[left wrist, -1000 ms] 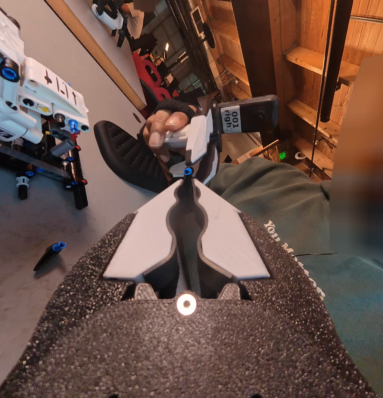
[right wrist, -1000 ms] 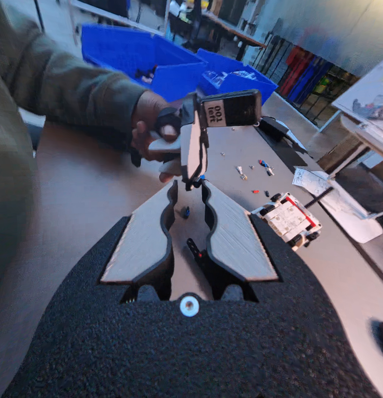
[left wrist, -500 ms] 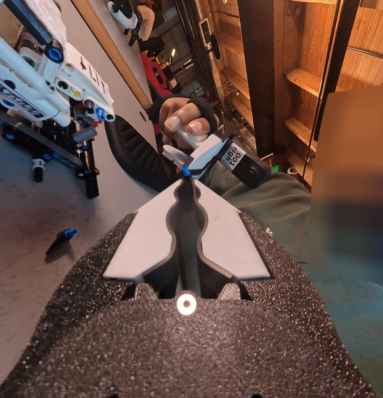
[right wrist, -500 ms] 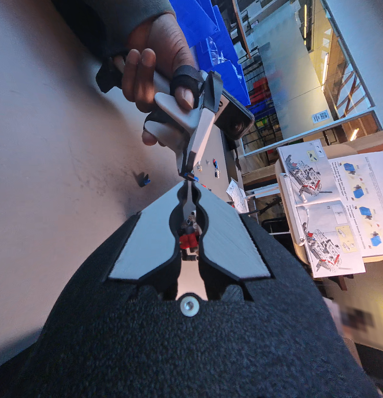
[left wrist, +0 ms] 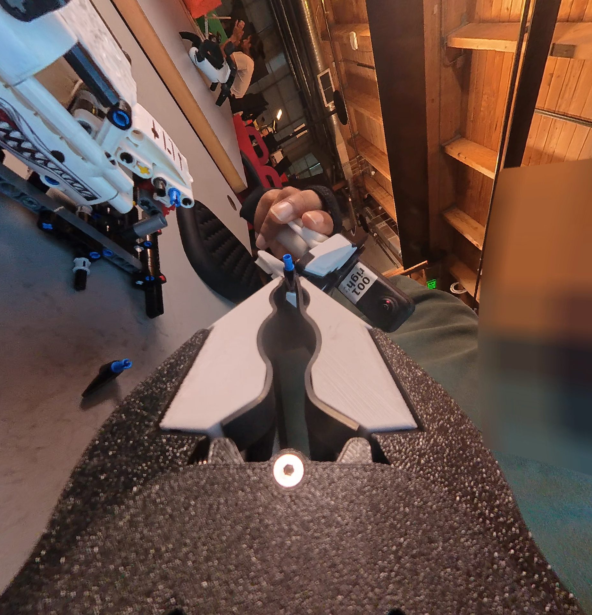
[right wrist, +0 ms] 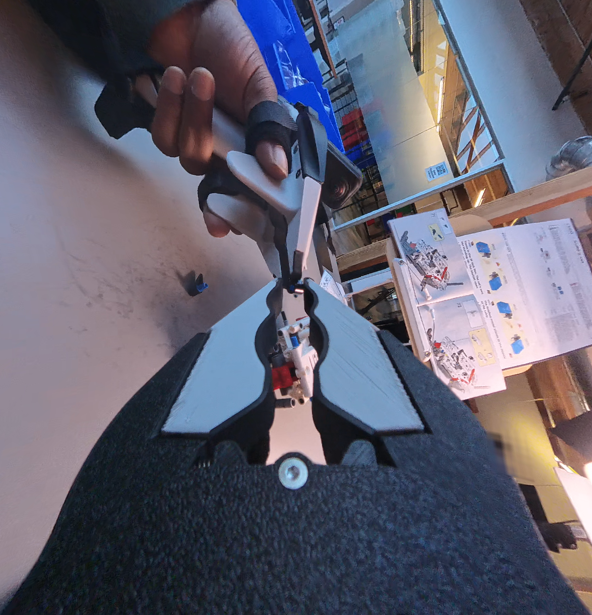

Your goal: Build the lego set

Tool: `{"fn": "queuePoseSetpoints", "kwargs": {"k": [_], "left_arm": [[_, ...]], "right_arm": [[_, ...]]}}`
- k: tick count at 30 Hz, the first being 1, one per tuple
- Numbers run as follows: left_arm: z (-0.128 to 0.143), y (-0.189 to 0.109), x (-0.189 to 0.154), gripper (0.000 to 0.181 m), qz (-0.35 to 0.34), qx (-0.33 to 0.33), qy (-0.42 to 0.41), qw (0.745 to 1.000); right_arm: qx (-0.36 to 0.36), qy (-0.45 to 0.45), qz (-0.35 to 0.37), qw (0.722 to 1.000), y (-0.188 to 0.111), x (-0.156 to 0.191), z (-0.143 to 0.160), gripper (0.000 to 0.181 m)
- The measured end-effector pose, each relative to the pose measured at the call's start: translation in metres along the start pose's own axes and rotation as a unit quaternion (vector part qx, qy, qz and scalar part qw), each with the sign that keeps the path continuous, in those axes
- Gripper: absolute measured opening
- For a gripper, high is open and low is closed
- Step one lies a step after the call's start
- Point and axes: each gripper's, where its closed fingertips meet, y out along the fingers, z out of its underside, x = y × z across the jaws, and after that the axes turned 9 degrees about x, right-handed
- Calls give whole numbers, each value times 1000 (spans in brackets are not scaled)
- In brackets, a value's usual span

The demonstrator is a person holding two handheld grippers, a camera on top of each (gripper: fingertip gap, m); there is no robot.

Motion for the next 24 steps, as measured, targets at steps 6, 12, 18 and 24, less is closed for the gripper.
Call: {"fn": "queuePoseSetpoints", "kwargs": {"k": [6, 12, 18, 24], "left_arm": [[-1, -1, -1, 6, 3, -6, 3, 1000], [-11, -7, -18, 21, 8, -20, 73, 997], [-49, -53, 44, 32, -351, 40, 314, 881], [-94, -73, 72, 34, -528, 130, 539, 643]], "right_arm": [[-10, 24, -15, 1000, 0, -1, 1, 8], [-77, 224, -67, 969, -9, -22, 3, 6], [-128, 395, -88, 905, -20, -61, 32, 7], [-126, 453, -87, 879, -19, -76, 63, 7]]}}
